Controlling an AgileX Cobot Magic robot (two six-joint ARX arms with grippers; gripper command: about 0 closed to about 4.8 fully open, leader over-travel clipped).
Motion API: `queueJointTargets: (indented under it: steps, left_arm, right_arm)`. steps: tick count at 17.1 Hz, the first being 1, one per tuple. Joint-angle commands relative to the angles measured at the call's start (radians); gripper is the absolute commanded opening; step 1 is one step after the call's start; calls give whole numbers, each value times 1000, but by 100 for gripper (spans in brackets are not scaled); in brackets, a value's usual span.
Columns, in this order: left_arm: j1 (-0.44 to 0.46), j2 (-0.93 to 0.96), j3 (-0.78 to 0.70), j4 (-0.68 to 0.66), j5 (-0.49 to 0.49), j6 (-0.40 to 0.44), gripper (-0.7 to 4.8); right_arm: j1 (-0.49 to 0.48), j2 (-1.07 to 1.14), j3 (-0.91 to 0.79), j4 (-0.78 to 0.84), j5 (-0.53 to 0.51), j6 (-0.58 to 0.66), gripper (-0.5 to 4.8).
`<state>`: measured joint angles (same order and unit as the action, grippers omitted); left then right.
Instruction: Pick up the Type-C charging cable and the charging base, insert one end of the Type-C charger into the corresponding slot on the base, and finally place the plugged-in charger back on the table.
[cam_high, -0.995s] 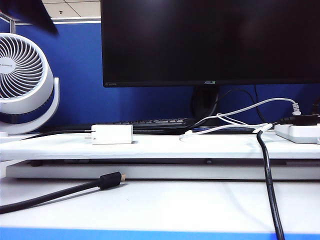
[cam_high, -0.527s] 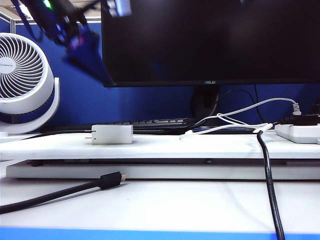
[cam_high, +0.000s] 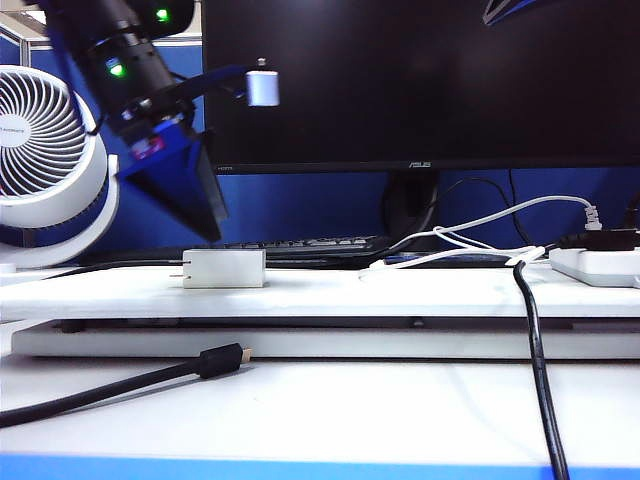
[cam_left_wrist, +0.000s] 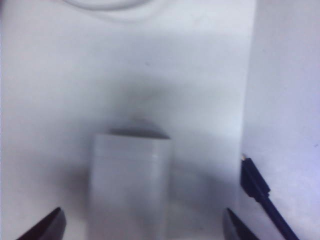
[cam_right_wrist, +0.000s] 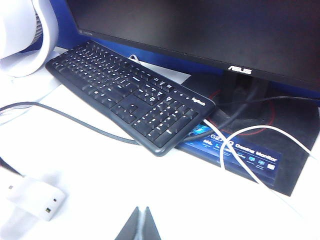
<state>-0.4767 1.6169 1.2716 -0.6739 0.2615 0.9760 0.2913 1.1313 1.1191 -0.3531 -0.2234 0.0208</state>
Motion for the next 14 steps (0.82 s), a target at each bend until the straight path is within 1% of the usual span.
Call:
queueJointTargets:
  steps: [1,3,6,7,9,10,11,14]
  left_arm:
    - [4,41,136,-85,7,3,413]
    - [8,110,277,-210,9,-9,412]
    - [13,152,338,-262,13,-17,412]
    - [13,162,344,-319,14,-19,401]
    - [13,172,343,-343,16,-26,401]
    - [13,185,343,-334,68,-26,400]
    - [13,203,344,-314,66,-26,399]
    - [13,229,344,-315,64,-26,399]
  right_arm:
    - [0,-3,8,-6,-26,-3,-1]
    - [0,-3,8,-21,-26,-3,-1]
    - [0,-3,8,-23,-46,-3,-1]
    - [0,-3,8,-28,-49,-3,-1]
    - [0,-3,8,-38,-49,-3,-1]
    - [0,-3,8,-39,-49,-3,-1]
    - [0,-3,8,-40,-49,-3,-1]
    - [0,-3,8,-40,-49,-3,-1]
